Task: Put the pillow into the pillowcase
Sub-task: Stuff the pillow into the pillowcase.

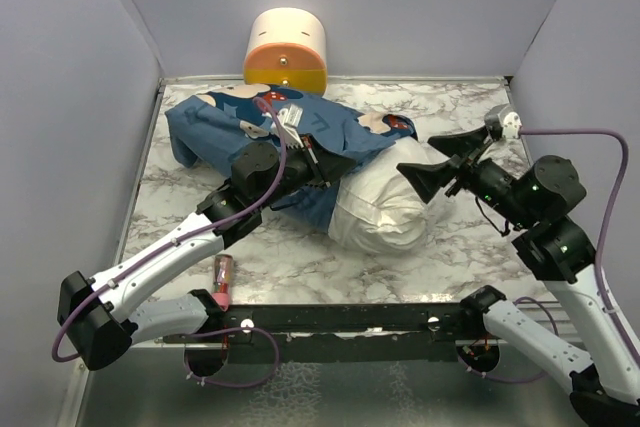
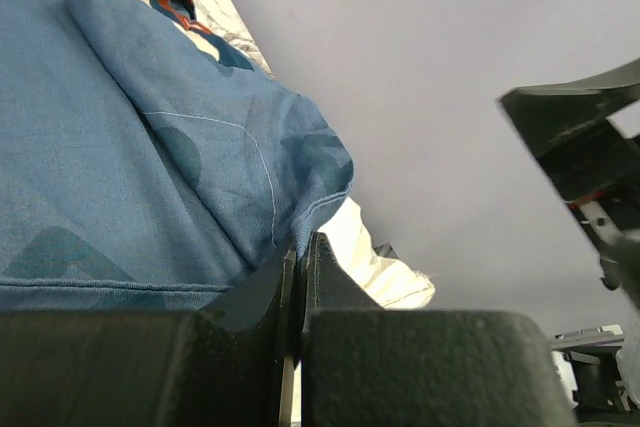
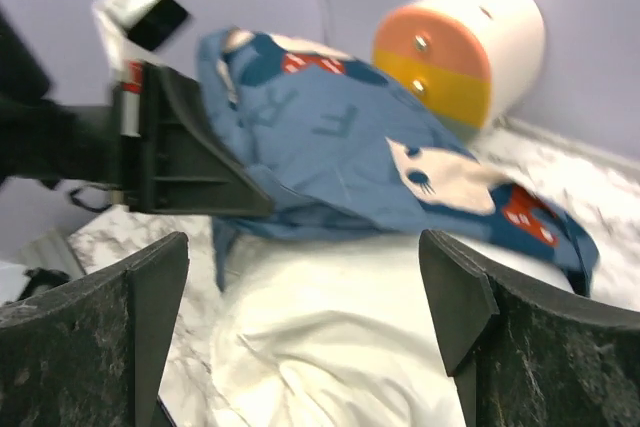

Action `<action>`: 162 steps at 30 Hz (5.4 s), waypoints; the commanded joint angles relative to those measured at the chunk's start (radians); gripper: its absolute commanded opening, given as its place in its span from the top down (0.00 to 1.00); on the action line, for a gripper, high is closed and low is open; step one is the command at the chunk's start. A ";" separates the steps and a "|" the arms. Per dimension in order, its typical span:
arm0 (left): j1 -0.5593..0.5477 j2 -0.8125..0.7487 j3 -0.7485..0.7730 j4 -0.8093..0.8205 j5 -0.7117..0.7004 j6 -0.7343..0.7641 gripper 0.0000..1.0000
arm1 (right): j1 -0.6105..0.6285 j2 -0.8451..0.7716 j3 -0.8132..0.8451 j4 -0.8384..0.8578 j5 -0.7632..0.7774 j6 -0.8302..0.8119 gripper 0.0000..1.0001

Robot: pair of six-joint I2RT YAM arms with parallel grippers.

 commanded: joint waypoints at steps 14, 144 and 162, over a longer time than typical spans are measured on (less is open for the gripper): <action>-0.040 0.118 0.225 0.272 0.321 -0.069 1.00 | -0.004 0.349 -0.211 0.379 -0.102 0.207 0.99; -0.038 0.026 -0.115 0.143 0.221 -0.016 1.00 | -0.268 -0.060 -0.497 -0.079 0.047 0.477 0.01; -0.063 0.217 0.273 -0.159 0.265 0.189 0.43 | -0.258 0.333 -0.636 0.925 -0.363 0.714 0.97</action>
